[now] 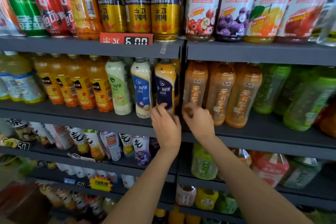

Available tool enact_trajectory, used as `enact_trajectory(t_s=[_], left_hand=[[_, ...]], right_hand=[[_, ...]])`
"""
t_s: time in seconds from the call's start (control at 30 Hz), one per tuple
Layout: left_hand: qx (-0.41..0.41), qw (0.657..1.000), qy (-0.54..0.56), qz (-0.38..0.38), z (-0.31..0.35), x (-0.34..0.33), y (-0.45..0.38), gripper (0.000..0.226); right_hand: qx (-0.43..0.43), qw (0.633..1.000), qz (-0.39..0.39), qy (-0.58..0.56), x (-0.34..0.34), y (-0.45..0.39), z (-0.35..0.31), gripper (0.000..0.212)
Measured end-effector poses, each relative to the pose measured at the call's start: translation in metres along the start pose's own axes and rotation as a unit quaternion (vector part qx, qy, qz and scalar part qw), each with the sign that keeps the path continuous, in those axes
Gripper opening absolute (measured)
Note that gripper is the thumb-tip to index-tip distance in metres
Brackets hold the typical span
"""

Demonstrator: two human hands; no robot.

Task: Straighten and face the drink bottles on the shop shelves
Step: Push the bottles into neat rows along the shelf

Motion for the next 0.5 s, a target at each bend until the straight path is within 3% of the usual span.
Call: enact_trajectory(t_s=[0.13,0.3,0.5], left_hand=[[-0.076,0.994,0.052,-0.056,0.041,-0.021,0.03,0.037],[-0.125,0.981,0.09,-0.12,0.097,-0.052,0.054,0.038],[-0.188,0.964,0.123,-0.143,0.153,-0.089,0.077,0.035]], right_hand=[[-0.007,0.991,0.131,-0.01,0.051,0.015,0.027,0.025],[-0.096,0.966,0.24,-0.017,0.121,0.021,0.088,0.027],[-0.209,0.93,0.298,0.039,0.181,0.029,0.15,0.05]])
Point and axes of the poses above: each hand's wrist, its own y-axis away from the middle knuckle, its own x-axis out of the back of the hand, z = x × y, the point moved 1 cm from there along -y, towards the middle knuckle, and after that the axes turned 1 degree about z, right-handed, at the moved point
